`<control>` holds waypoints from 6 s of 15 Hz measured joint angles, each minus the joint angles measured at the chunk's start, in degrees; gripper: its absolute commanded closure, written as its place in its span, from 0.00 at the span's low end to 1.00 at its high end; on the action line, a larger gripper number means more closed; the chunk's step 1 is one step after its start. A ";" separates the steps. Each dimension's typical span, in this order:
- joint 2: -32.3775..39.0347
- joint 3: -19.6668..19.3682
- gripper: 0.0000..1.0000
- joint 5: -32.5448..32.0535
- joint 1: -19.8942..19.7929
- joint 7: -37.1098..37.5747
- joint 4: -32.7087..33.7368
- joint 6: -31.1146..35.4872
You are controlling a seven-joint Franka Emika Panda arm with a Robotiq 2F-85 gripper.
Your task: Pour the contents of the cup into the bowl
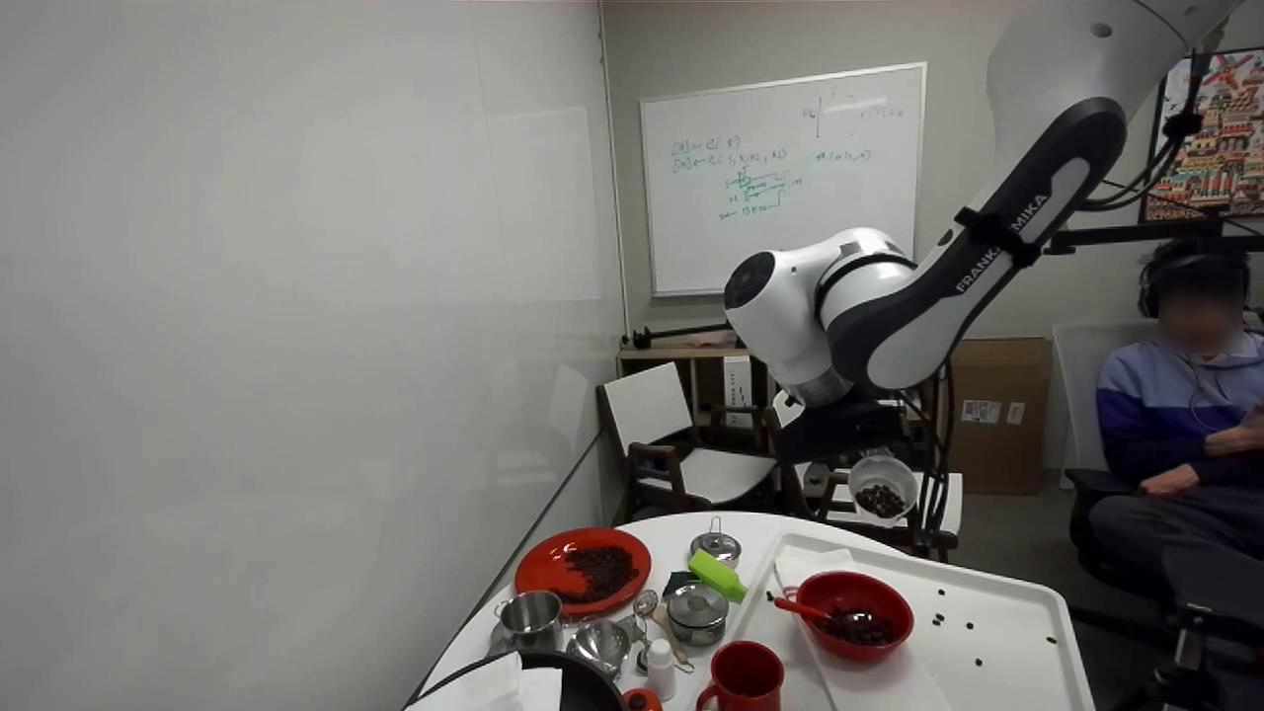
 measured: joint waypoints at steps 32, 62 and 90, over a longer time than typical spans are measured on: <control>3.34 4.30 0.90 -6.28 -4.29 10.78 8.38 -13.08; 21.86 7.48 0.89 -11.49 0.73 26.20 17.13 -28.37; 31.66 6.47 0.89 -17.65 1.20 41.81 29.06 -40.96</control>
